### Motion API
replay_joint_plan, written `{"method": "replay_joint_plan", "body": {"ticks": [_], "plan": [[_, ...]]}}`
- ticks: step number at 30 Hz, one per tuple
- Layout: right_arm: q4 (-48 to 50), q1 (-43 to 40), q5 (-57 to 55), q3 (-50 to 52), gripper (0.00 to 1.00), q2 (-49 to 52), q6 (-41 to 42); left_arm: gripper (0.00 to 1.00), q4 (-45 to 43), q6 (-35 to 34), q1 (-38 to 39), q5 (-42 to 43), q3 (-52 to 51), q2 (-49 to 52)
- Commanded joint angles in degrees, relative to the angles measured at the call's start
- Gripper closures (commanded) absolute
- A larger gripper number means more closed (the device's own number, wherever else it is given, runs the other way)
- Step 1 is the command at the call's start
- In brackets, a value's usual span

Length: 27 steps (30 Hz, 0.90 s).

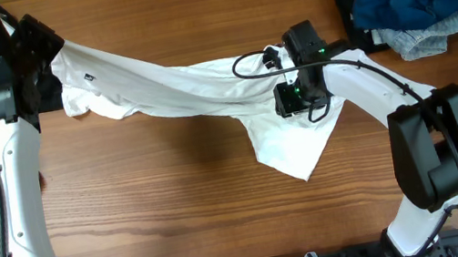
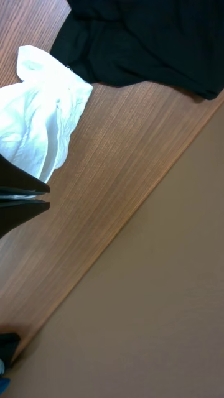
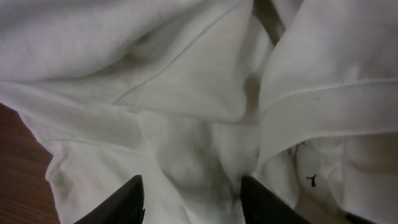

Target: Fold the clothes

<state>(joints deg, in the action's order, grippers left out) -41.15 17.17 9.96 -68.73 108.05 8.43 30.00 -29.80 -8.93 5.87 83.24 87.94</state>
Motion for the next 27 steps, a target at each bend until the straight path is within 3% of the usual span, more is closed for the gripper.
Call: {"method": "replay_joint_plan", "body": {"ticks": [1, 2, 4, 6, 11, 18, 27], "plan": [[1.8, 0.2, -1.2, 1.9, 0.57, 0.4, 0.5, 0.96, 0.2, 1.1, 0.0, -0.8, 0.6, -0.4], [2.2, 0.2, -1.3, 2.2, 0.61, 0.4, 0.6, 0.96, 0.3, 1.1, 0.0, -0.8, 0.6, -0.4], [3.0, 0.2, -2.7, 2.7, 0.84, 0.4, 1.1, 0.96, 0.5, 1.1, 0.0, -1.0, 0.6, -0.4], [3.4, 0.2, -4.6, 2.7, 0.96, 0.4, 2.7, 0.96, 0.5, 1.1, 0.0, -1.0, 0.6, -0.4], [2.2, -0.5, -5.7, -0.6, 0.96, -2.0, 4.0, 0.96, 0.1, 2.8, -0.1, -1.2, 0.9, -0.8], [-6.0, -4.9, -5.7, -13.4, 0.96, -14.0, 1.5, 0.96, 2.9, 4.2, -1.9, -1.4, 2.3, -5.9], [-3.8, -5.1, -5.4, -13.6, 0.96, -12.0, 0.7, 0.96, 19.2, 6.5, -0.9, -1.0, 2.2, -3.1]]}}
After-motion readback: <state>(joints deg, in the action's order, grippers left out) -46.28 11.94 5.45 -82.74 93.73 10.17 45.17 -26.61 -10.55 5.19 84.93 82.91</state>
